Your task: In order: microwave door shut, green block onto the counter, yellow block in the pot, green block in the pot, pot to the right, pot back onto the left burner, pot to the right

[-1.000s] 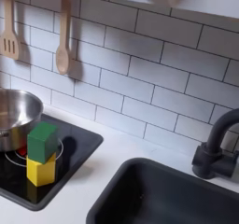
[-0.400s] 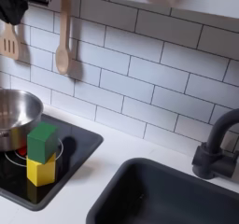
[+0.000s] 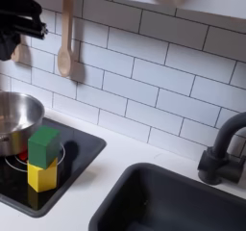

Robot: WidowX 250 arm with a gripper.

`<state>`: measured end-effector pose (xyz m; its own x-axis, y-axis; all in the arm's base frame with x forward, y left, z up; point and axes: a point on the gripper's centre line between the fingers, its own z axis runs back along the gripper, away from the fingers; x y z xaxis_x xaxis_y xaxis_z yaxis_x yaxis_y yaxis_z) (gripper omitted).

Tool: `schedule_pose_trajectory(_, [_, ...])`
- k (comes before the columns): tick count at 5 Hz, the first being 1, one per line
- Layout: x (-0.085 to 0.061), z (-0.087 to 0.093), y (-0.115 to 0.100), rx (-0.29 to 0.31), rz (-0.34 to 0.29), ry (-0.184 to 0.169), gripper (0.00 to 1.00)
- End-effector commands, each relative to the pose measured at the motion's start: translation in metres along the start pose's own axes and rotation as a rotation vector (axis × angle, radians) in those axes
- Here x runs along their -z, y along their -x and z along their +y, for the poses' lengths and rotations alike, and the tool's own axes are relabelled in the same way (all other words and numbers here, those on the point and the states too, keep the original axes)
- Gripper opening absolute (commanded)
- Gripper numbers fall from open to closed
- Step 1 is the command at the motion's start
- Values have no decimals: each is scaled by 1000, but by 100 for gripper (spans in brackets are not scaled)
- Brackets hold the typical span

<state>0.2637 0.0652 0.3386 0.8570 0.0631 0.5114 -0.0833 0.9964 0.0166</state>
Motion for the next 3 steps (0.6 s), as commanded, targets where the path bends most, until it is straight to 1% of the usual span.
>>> schedule_pose_trajectory(1, [-11, -64, 25, 144, 30, 119, 100])
schedule_pose_trajectory(2, [-14, -93, 29, 229, 30, 182, 100])
schedule_pose_trajectory(3, [-14, -108, 24, 260, 24, 213, 100])
